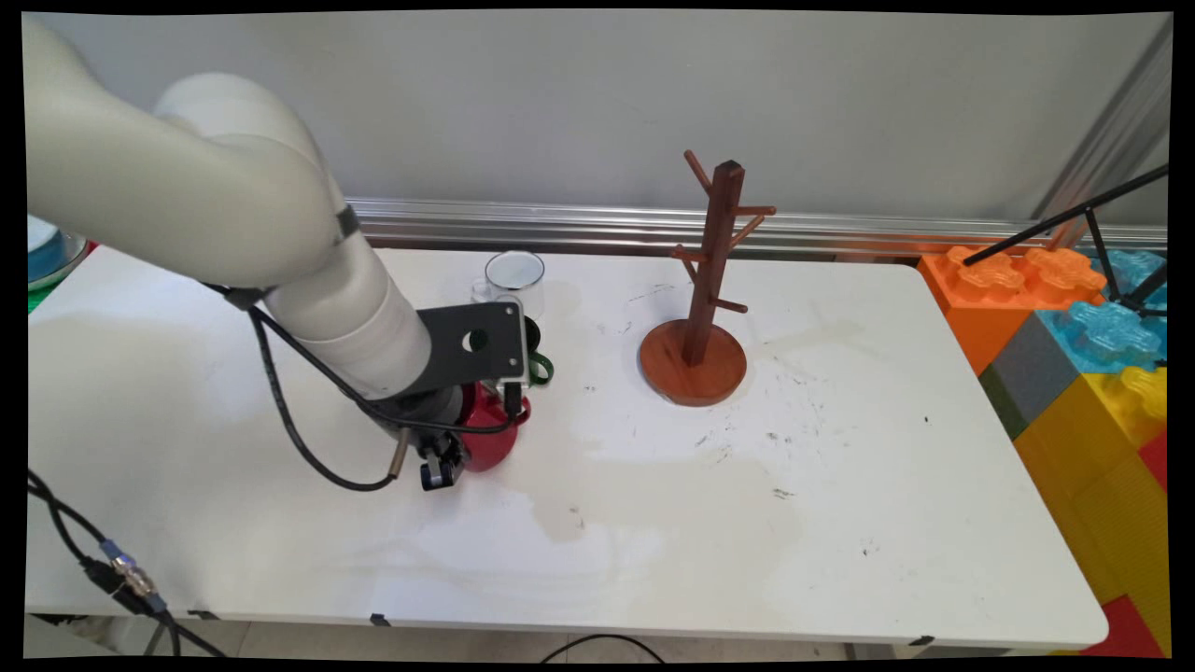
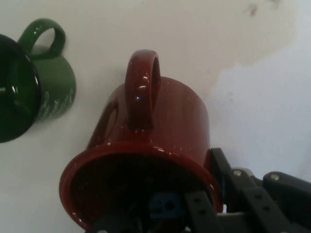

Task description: Place the picked object on the table

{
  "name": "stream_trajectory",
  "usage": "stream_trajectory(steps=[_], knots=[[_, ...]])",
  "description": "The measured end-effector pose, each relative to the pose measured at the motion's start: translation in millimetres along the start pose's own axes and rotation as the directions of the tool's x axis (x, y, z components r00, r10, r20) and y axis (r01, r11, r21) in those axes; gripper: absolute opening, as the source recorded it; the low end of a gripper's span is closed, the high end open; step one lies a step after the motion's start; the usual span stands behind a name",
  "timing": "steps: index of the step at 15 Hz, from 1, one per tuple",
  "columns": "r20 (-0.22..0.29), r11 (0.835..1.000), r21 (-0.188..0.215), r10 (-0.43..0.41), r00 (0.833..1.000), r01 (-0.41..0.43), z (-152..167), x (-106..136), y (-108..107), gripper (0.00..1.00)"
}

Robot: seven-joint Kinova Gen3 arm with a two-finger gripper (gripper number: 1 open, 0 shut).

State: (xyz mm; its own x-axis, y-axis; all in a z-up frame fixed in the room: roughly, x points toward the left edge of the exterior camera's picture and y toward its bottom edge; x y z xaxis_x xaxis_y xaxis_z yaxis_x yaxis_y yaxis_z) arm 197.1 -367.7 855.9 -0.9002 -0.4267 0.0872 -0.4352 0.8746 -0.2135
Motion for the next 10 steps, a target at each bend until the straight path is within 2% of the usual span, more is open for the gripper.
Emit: stream_trajectory(steps=[3, 10], knots=[[0.029, 1.0, -0.008, -0.014, 0.999, 0.014, 12, 6, 1, 0.0], [0.052, 1.0, -0.016, -0.024, 0.998, 0.024, 32, 19, 0, 0.0]])
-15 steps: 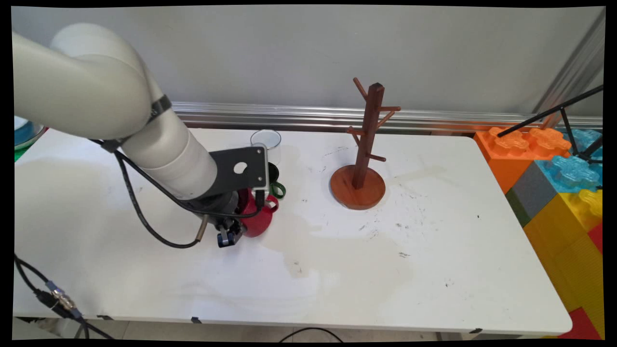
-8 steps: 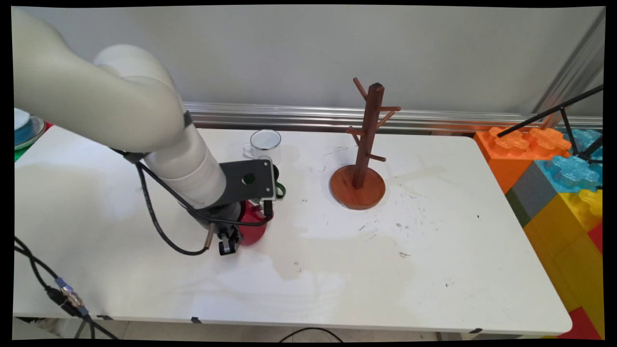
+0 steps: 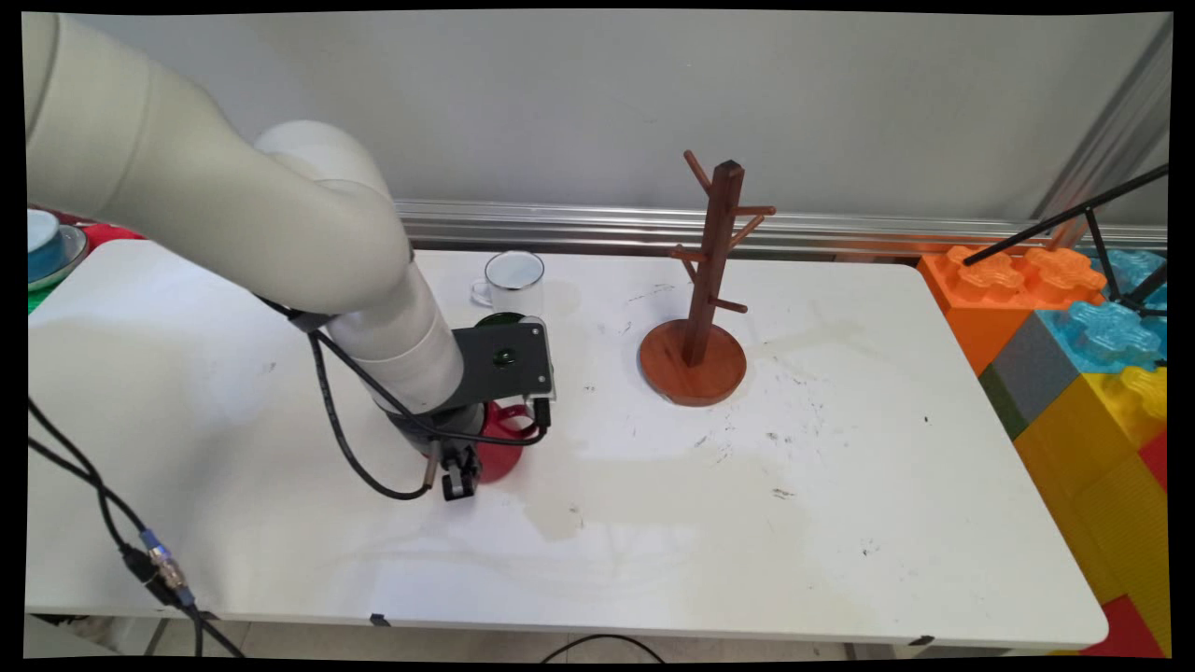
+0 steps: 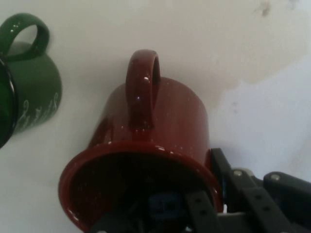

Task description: Place the picked object on the table

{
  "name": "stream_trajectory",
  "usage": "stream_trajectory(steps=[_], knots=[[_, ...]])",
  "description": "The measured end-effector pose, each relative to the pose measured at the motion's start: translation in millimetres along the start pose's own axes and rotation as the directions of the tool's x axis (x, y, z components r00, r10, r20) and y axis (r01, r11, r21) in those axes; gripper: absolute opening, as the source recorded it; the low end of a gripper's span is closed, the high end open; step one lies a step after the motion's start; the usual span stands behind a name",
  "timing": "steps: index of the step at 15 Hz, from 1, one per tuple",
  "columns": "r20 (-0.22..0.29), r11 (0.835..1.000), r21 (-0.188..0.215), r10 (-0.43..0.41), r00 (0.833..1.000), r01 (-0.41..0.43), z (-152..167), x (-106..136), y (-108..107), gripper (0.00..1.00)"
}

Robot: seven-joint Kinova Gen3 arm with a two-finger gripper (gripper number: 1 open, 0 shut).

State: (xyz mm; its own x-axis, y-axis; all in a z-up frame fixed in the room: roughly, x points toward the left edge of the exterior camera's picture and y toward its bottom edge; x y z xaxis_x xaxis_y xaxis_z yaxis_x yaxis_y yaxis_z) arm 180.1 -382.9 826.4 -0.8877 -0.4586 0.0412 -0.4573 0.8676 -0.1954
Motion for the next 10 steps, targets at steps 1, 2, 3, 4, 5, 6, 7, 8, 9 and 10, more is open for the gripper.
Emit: stream_trajectory(steps=[1, 2, 3, 4, 5, 6, 7, 8, 9, 10], knots=[[0.001, 1.0, -0.001, 0.0, 1.0, 0.0, 2, 1, 0, 0.0], [0.0, 1.0, -0.002, 0.0, 1.0, 0.0, 4, 3, 0, 0.0], [-0.001, 1.0, -0.003, 0.001, 1.0, -0.001, 5, 5, 0, 1.0], [-0.004, 1.0, -0.005, 0.002, 1.0, -0.002, 7, 7, 0, 1.0], [-0.008, 1.0, -0.007, 0.003, 1.0, -0.003, 9, 10, 0, 1.0], [-0.014, 1.0, -0.01, 0.003, 1.0, -0.004, 11, 12, -1, 1.0], [-0.021, 1.0, -0.013, 0.005, 1.0, -0.006, 12, 15, 0, 1.0], [-0.028, 1.0, -0.014, 0.009, 1.0, -0.009, 13, 17, 0, 1.0], [-0.037, 1.0, -0.016, 0.011, 0.999, -0.012, 13, 18, 0, 1.0], [-0.049, 1.0, -0.018, 0.013, 0.999, -0.014, 13, 19, 0, 1.0]])
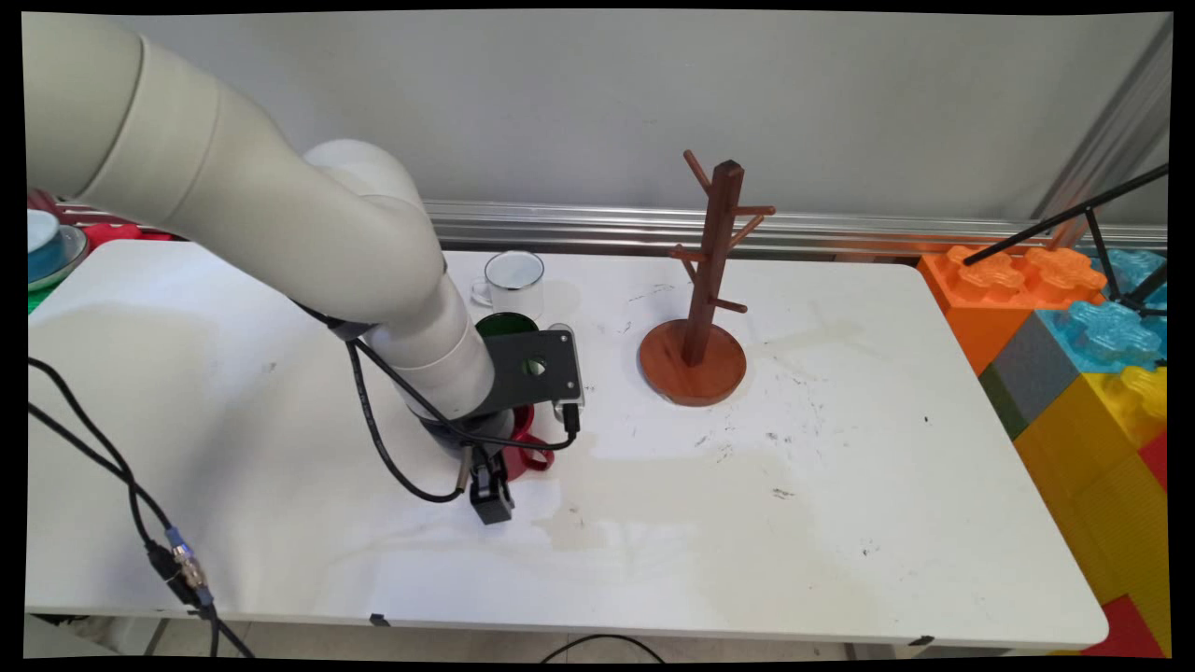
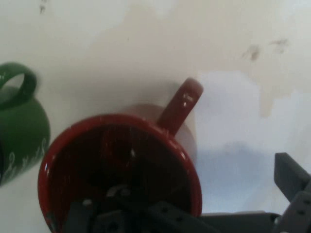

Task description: Place the picked object on the table

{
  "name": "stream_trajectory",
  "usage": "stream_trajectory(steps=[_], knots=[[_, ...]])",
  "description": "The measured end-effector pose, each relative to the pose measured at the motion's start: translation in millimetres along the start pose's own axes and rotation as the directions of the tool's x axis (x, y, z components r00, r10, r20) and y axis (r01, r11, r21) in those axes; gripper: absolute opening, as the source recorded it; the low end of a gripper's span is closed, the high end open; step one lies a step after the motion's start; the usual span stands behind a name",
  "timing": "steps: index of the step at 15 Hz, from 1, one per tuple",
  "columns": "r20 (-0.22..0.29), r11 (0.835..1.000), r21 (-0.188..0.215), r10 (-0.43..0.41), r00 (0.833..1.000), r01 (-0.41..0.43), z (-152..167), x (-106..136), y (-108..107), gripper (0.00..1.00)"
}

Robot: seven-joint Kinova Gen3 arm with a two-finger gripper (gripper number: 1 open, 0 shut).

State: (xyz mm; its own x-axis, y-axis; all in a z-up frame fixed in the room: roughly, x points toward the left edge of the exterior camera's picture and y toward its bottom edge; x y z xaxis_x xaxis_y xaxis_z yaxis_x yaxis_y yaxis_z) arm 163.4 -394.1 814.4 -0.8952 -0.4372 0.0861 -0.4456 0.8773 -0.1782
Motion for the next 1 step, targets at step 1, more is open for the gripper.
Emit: stream_trajectory(steps=[1], knots=[[-0.012, 1.0, -0.001, 0.001, 1.0, -0.001, -0.9, 0.7, -0.1, 1.0]])
